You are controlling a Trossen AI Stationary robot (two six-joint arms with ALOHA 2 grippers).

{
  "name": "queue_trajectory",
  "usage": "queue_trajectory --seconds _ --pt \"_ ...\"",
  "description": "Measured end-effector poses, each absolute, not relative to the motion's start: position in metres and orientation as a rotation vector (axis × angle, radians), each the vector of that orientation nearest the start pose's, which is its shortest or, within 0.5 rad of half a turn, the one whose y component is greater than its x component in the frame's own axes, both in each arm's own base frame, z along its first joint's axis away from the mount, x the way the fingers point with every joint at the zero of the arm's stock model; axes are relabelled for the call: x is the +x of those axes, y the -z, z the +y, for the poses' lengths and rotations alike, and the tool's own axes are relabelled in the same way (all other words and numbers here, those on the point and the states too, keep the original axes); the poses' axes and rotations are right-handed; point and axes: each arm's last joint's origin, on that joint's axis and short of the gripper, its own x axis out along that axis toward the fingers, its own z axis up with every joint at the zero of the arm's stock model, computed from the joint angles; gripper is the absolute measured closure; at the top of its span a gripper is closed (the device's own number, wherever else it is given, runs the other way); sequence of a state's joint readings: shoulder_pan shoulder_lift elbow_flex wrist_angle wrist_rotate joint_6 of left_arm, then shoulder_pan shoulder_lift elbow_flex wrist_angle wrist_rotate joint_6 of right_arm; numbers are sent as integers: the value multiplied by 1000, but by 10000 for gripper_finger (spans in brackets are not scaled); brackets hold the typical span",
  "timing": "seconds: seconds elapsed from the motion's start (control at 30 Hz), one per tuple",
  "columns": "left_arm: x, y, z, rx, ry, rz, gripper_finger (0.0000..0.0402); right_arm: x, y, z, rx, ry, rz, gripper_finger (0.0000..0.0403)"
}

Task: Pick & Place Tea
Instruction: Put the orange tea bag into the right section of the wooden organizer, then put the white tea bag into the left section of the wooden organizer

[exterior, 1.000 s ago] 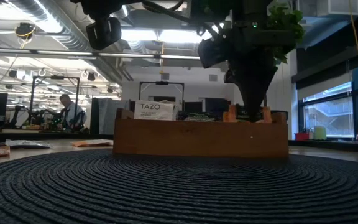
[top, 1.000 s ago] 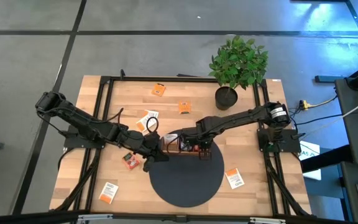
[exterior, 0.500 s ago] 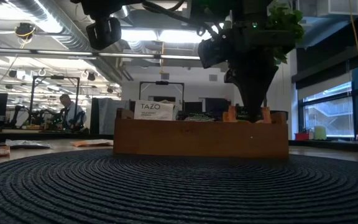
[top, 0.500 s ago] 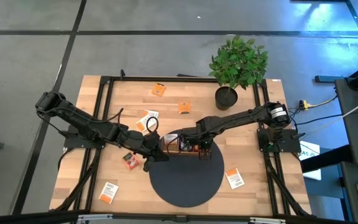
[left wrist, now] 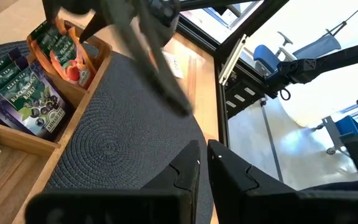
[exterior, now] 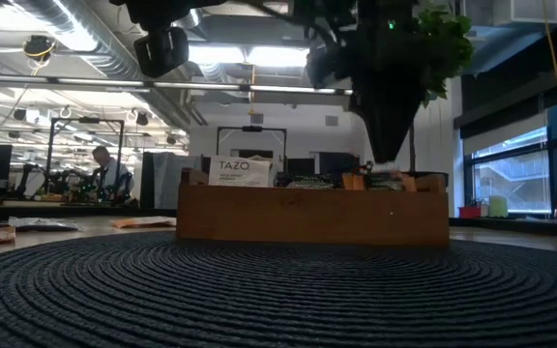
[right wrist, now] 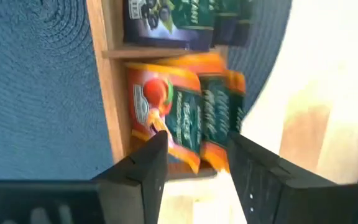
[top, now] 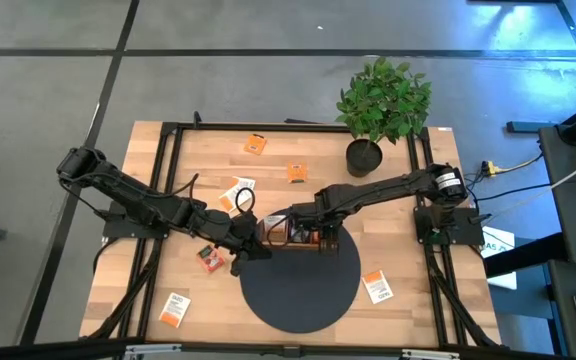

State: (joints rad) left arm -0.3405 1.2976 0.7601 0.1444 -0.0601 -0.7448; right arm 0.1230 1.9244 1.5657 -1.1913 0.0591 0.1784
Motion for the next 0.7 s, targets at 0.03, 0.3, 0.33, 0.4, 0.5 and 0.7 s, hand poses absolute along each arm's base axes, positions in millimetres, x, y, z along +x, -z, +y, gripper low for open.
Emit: queue_trajectory --seconds 0.03,0.3,0.33,0.4,0.5,0.7 --pt "264 -247 -92 -652 119 469 373 362 -230 43 5 88 1527 232" --pt "263 -245 -91 -649 115 481 373 350 -271 56 114 158 1425 232" --pt "263 -245 -91 -648 114 483 373 345 -276 61 132 166 1411 232" --pt "263 -245 -91 -648 114 483 373 335 -284 73 162 173 1386 232" --pt "263 -246 -91 -649 114 477 373 317 -292 97 194 201 1350 232" --pt "264 -246 -91 -648 102 469 373 284 -286 154 319 270 1361 233"
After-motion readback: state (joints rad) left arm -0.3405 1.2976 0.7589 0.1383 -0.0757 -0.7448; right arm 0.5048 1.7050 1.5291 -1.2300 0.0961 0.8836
